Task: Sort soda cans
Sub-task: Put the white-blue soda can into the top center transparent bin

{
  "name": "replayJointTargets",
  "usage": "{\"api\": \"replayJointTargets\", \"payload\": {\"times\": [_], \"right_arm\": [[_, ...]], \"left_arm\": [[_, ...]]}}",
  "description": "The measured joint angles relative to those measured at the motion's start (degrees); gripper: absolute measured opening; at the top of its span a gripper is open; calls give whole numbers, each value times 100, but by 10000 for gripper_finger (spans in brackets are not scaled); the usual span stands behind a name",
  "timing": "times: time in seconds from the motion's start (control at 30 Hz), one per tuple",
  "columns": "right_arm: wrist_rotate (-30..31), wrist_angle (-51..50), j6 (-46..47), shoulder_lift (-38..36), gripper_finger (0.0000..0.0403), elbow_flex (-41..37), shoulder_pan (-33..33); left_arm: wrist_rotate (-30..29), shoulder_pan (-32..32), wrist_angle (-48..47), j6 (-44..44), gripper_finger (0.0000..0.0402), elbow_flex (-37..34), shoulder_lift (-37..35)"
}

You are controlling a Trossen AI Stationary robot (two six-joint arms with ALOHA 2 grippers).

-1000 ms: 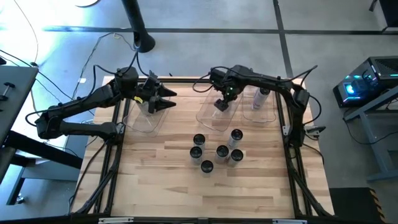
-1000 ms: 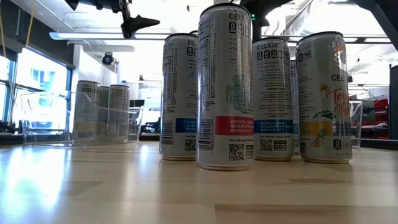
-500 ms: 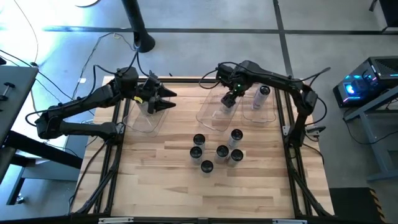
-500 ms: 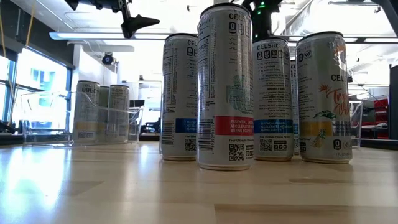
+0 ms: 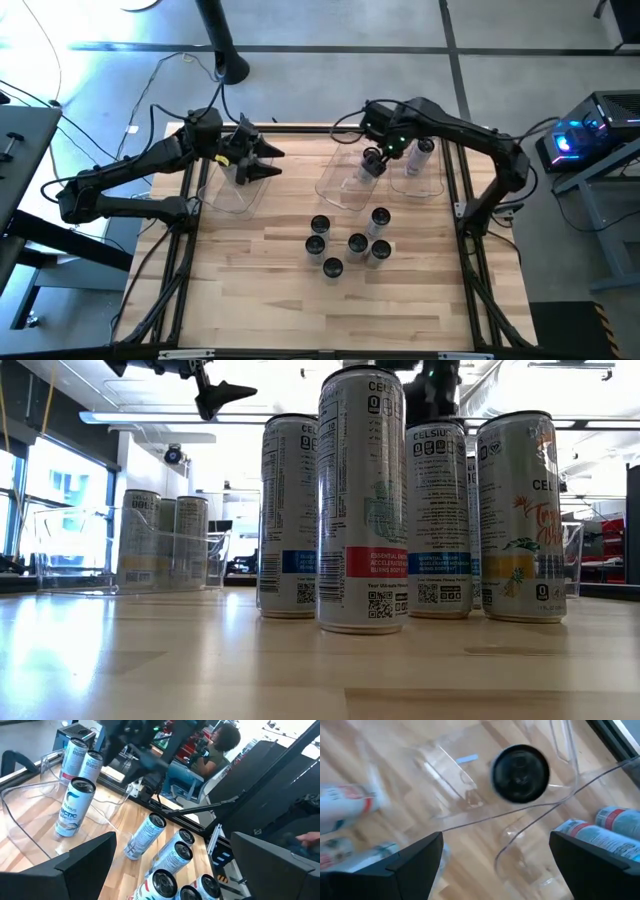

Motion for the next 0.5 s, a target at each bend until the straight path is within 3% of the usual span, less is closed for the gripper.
{"api": "replayJointTargets", "payload": {"times": [0.23,0.5], "right_arm": [[-102,386,579,-461,360,2,745],[-238,398,1910,-202,360,2,2049]], "left_arm": [[280,86,18,125,385,0,0],[407,-84,29,310,385,0,36]]}}
